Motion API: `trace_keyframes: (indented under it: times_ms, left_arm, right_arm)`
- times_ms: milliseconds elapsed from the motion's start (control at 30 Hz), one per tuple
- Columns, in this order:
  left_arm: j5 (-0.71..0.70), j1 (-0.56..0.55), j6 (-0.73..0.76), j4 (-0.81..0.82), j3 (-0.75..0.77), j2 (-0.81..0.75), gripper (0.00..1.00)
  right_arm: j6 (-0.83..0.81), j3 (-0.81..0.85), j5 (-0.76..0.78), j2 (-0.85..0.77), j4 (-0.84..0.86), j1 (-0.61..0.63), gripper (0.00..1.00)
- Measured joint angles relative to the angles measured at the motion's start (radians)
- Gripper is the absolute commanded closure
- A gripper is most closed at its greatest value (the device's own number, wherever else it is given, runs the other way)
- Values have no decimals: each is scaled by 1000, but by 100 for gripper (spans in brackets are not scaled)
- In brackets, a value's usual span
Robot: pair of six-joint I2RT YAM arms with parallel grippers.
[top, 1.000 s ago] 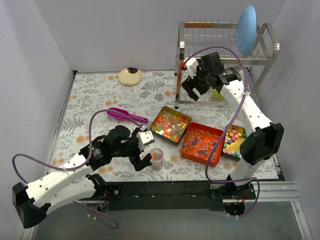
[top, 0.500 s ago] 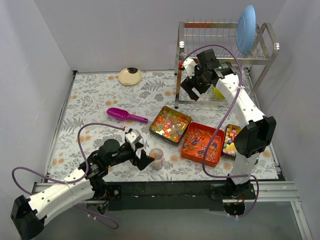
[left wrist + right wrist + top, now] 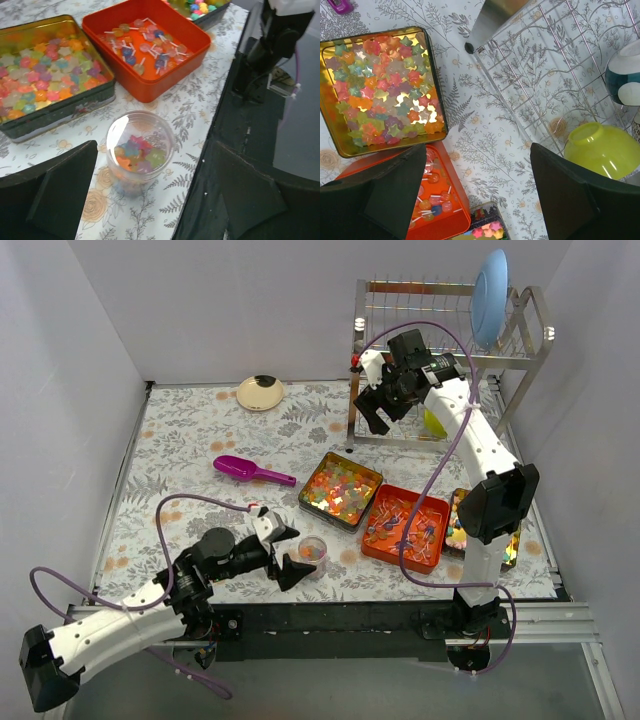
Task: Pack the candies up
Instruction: Screw the bottle lid onto the packing bottle.
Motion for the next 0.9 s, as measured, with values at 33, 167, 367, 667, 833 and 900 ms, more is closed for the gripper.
trace_keyframes:
  times_ms: [33, 167, 367, 667, 833, 900]
  left_arm:
    - [-3, -14, 0, 7, 0, -5, 2]
    - [-26, -63, -5, 42, 4, 96, 2]
    - [-167, -137, -49, 129, 75, 277, 2]
    - [-250, -148, 5, 134, 69, 267, 2]
    - [-285, -133, 16, 10, 149, 237, 2]
    - [-291, -104, -5, -44, 203, 237, 2]
  right_arm:
    - [2, 0, -2, 0, -1, 0, 9]
    - [6, 0, -6, 0, -4, 0, 9]
    - [8, 35, -14, 5, -42, 0, 9]
    - [19, 40, -29, 6, -55, 0, 9]
    - [41, 40, -56, 6, -50, -1, 9]
    - [47, 43, -64, 6, -51, -1, 9]
